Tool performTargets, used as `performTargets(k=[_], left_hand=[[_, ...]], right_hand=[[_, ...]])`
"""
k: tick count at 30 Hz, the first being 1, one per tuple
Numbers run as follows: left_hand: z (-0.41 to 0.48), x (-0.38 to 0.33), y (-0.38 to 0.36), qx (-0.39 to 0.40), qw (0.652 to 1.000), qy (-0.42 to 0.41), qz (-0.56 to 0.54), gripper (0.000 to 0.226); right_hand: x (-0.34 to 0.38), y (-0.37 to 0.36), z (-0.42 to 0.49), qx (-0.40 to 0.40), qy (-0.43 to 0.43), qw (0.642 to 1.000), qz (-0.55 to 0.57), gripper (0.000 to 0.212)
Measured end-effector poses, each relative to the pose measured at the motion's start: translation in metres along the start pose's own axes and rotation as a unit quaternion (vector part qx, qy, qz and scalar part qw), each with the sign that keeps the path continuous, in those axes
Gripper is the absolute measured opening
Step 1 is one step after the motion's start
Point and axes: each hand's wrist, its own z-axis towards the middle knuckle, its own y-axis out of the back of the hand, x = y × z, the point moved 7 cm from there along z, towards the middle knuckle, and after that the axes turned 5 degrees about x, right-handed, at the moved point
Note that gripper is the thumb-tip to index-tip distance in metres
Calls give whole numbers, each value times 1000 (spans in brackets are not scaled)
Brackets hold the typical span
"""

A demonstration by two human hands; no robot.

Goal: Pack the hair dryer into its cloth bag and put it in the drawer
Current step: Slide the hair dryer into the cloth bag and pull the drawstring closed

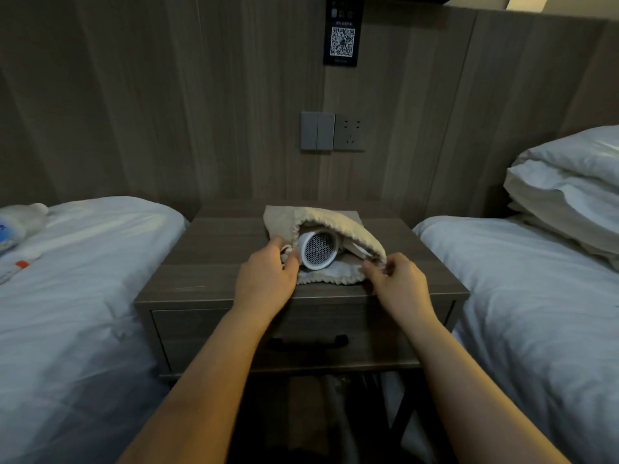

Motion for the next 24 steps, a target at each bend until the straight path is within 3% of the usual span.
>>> performTargets(k=[7, 11, 17, 19, 22, 24], left_hand=[[7, -16, 9, -36, 999, -10, 35, 27], [6, -23, 20, -30, 999, -11, -22, 26], [-4, -41, 38, -35, 995, -12, -96, 32], [-5, -47, 45, -33, 987, 5, -154, 35], [-14, -62, 53, -11, 948, 40, -314, 34], [-20, -76, 63, -6, 937, 38, -348, 34]], right_hand=[[7, -2, 4, 25, -7, 1000, 15, 26], [11, 8, -3, 38, 3, 999, 15, 29], [40, 53, -15, -22, 23, 999, 20, 39], [54, 68, -20, -36, 31, 998, 33, 41], [77, 92, -30, -56, 44, 996, 51, 43], [90, 106, -37, -70, 56, 993, 77, 42]])
